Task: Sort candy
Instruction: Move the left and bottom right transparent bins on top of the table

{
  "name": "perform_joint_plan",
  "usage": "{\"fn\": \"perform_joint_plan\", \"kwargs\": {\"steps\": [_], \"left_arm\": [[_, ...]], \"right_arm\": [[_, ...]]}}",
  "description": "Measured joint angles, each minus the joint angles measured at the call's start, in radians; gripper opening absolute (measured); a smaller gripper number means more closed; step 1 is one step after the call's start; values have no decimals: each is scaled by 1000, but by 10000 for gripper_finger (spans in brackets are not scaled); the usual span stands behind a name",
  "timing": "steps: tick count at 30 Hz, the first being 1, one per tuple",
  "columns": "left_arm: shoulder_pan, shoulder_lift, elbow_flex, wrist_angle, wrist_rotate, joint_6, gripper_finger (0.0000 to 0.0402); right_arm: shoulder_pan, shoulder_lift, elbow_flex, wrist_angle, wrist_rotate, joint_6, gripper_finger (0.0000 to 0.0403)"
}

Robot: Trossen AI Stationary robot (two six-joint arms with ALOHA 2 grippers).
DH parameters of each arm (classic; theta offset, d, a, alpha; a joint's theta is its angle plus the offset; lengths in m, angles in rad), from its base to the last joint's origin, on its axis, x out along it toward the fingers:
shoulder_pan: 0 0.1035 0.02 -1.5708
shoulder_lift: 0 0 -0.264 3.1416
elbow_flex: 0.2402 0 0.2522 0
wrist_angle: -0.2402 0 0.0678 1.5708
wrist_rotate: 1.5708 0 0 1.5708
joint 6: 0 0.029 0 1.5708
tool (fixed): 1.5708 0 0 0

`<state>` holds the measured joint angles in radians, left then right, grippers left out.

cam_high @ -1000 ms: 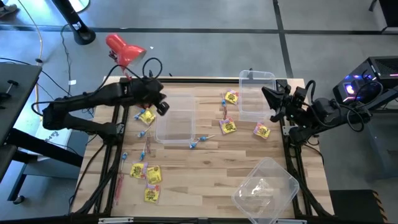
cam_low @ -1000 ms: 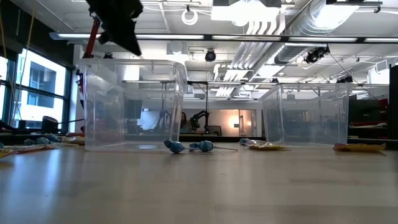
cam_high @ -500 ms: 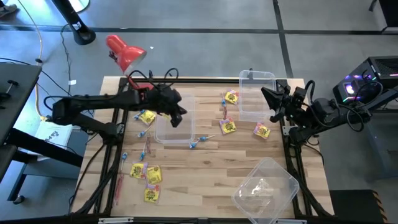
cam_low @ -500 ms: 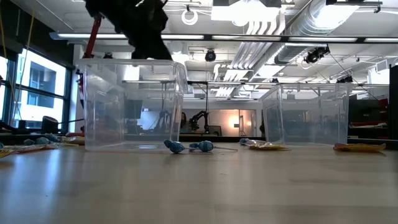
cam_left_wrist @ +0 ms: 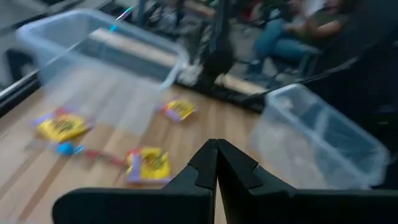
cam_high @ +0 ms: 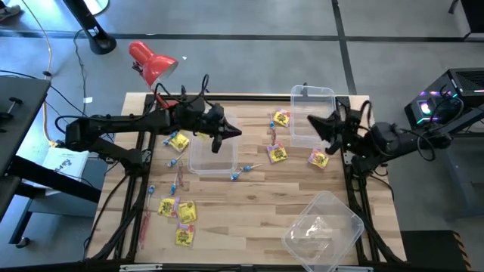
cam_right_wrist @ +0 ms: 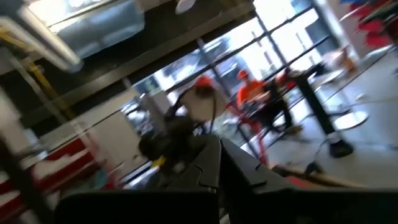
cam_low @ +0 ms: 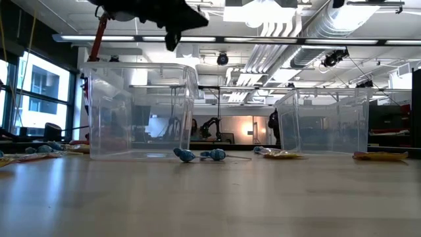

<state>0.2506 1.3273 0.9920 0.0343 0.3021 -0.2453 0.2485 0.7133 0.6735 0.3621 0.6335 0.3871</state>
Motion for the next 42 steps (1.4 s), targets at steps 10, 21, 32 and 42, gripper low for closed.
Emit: {"fn": "perform_joint_plan", "kwargs": {"steps": [10,21,32,42], "left_arm": [[-44,-1,17,293,137,-79,0],[-64,0,58,-28,201,12,0],[-65,0,59,-100,254,48,0],[-60,2,59,-159,218,212,0]], "right_arm": [[0,147,2,154,-218,184,0],[1,317,162,-253,-585,572,0],[147,453,248,-702,-1062,922,0],[303,474,250,-965,-1100,1095,0]]}}
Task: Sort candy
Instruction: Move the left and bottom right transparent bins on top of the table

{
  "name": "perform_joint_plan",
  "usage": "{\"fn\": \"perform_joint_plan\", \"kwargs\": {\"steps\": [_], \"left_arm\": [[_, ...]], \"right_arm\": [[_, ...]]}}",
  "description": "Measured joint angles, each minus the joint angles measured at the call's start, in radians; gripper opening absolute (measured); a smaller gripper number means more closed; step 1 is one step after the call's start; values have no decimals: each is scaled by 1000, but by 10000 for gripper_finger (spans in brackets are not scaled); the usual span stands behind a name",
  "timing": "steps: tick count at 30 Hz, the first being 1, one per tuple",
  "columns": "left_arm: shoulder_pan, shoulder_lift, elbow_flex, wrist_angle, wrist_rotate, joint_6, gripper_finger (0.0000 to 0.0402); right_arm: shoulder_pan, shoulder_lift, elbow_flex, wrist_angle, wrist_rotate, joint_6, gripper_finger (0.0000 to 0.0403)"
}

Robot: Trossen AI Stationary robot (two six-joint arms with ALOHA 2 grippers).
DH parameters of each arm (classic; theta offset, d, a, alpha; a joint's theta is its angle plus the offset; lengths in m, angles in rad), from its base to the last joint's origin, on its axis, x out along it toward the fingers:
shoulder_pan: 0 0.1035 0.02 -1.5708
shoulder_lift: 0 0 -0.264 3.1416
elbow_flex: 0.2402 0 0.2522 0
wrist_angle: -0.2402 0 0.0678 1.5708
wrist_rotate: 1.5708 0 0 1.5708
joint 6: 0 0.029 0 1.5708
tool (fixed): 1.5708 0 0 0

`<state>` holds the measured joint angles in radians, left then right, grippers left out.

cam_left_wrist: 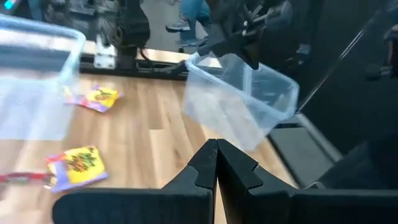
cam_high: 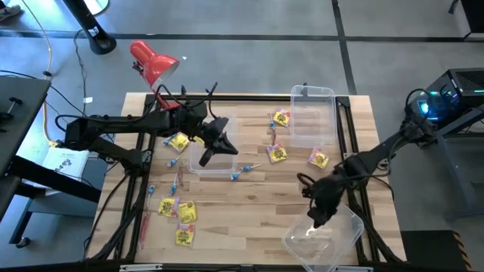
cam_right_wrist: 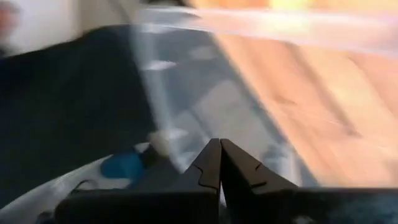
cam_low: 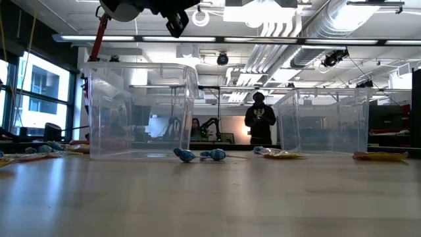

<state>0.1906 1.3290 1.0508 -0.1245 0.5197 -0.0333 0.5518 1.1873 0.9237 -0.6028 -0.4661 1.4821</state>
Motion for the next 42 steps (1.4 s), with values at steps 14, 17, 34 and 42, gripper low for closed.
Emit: {"fn": "perform_joint_plan", "kwargs": {"steps": [14,17,34,42], "left_arm": [[6,11,1,-174,-122,127,0],[6,11,1,-191,-164,132,0],[6,-77,0,0,-169,41,0],[2,-131,0,-13,-216,-97,0]], "right_arm": [[-193,156,-4,-181,257,-256,0],[-283,176,4,-179,340,-359,0],[-482,183,284,-203,492,-1036,0],[-542,182,470,-329,671,-1150,0]]}}
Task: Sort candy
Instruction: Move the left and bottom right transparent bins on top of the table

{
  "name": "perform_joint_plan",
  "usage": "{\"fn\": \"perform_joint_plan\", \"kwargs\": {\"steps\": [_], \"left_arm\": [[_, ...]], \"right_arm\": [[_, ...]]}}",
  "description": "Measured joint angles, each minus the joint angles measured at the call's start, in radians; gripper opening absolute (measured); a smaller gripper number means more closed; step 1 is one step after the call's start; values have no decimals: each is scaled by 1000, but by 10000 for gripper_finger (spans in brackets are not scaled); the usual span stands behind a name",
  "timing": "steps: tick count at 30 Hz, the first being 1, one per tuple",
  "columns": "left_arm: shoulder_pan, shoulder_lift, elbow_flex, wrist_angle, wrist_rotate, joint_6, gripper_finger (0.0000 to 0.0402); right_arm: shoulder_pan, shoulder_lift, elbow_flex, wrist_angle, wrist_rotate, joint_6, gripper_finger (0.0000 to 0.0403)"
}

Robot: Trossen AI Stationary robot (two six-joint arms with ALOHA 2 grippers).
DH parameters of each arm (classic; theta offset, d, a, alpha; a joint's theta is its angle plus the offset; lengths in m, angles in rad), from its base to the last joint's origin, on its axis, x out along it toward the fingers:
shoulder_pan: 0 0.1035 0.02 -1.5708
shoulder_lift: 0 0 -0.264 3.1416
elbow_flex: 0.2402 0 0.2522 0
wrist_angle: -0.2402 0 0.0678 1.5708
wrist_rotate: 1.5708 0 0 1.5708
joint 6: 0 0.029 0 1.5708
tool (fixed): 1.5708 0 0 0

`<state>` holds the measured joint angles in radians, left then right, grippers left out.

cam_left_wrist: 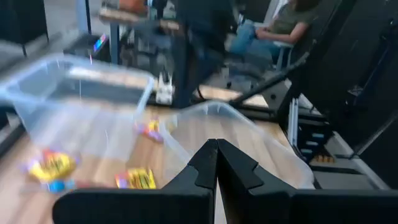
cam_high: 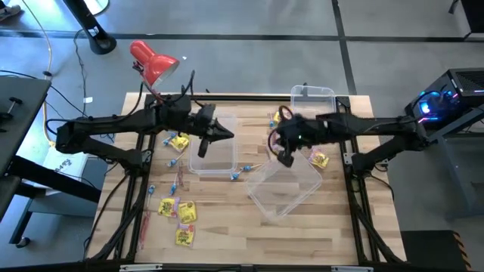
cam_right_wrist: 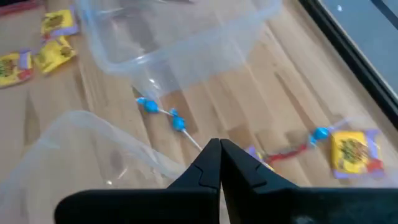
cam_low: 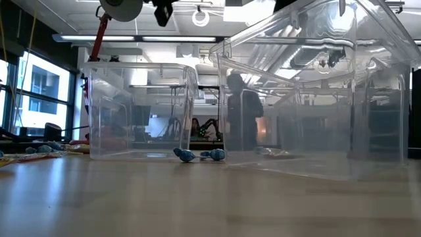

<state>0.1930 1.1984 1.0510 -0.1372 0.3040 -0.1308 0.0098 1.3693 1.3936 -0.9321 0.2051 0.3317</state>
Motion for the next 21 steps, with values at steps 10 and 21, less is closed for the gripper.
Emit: {"fn": "perform_joint_plan", "kwargs": {"steps": [10,21], "left_arm": [[-50,-1,-28,-238,6,-32,0],[-78,87,-121,114,-25,-172,0]], "right_arm": [[-28,0,-54,-332,-237,3,0],[95,-3,-172,-270,-394,85,0]]}}
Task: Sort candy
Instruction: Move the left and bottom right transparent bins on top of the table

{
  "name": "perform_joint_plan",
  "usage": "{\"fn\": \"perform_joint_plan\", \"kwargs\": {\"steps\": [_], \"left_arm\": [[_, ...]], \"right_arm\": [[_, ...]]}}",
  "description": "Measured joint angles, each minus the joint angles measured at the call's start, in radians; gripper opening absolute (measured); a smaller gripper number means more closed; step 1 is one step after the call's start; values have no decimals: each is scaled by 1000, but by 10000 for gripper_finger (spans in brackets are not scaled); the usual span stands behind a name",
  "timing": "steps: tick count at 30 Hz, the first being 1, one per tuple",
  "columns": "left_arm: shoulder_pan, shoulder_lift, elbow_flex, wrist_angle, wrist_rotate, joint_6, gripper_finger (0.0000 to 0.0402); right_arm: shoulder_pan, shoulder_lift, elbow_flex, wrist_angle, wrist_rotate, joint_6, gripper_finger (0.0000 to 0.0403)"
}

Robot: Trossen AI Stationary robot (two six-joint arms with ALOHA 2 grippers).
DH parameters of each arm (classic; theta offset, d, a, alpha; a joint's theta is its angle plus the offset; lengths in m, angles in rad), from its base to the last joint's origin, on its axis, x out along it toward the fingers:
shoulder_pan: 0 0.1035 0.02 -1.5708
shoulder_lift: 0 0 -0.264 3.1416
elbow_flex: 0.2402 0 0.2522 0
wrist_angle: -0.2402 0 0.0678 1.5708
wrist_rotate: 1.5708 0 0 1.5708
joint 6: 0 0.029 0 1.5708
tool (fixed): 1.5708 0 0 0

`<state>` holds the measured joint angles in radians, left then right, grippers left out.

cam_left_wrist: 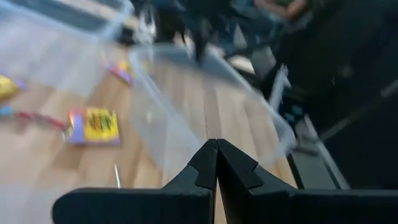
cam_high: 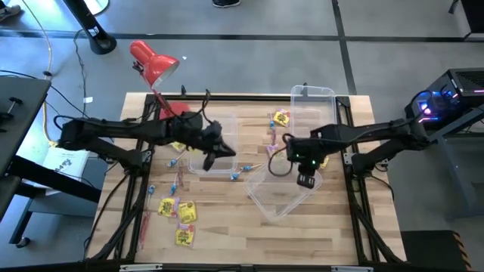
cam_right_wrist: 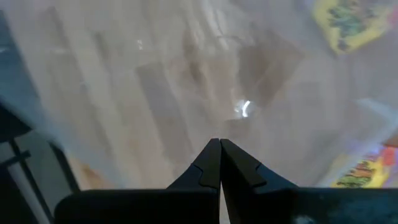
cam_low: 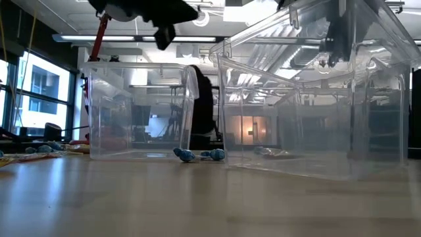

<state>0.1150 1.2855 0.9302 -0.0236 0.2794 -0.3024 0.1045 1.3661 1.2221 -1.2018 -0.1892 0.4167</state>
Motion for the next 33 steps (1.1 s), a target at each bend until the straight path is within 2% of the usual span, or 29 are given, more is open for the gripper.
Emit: {"fn": "perform_joint_plan", "kwargs": {"steps": [5,9,12,15,18,23,28,33], "left_arm": [[31,154,102,-15,51,39,0],[36,292,212,-41,57,102,0],[36,372,305,-139,51,142,0],[36,424,379,-232,22,182,0],[37,465,424,-252,-30,198,0],[59,566,494,-350,-29,157,0],[64,636,552,-413,-21,166,0],[53,649,560,-472,79,148,0]], "right_arm": [[100,-33,22,2,-4,114,0],[190,-33,21,-9,-60,220,0],[268,-30,20,0,-71,315,0],[336,-30,18,-2,-40,409,0],[386,-30,13,3,9,487,0],[396,-30,-75,65,6,603,0],[381,-30,-167,127,44,630,0],[304,-29,-236,164,129,597,0]]}}
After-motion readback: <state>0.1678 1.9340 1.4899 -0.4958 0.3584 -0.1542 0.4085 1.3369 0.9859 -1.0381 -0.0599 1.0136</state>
